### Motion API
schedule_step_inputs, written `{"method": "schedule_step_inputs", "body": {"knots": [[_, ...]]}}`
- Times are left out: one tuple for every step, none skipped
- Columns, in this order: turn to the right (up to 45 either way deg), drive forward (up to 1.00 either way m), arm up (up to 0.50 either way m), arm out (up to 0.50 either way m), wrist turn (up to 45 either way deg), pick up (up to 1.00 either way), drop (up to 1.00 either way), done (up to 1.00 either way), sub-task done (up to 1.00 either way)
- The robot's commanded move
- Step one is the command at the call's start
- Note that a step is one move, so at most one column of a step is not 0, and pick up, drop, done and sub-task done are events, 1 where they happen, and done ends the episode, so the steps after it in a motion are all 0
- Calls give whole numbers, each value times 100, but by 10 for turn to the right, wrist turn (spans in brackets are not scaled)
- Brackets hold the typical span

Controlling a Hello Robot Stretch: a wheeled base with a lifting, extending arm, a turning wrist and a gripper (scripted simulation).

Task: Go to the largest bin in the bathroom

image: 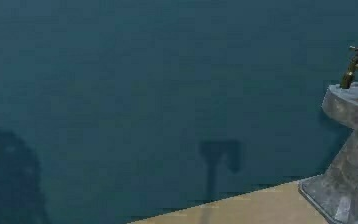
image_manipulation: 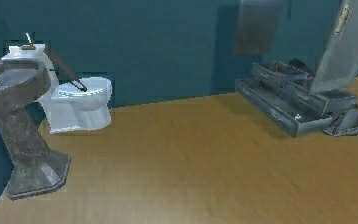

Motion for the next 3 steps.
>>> {"method": "schedule_step_inputs", "body": {"knots": [[-450,0,0,0,0,0,0,0,0],[-240,0,0,0,0,0,0,0,0],[0,0,0,0,0,0,0,100,0]]}}
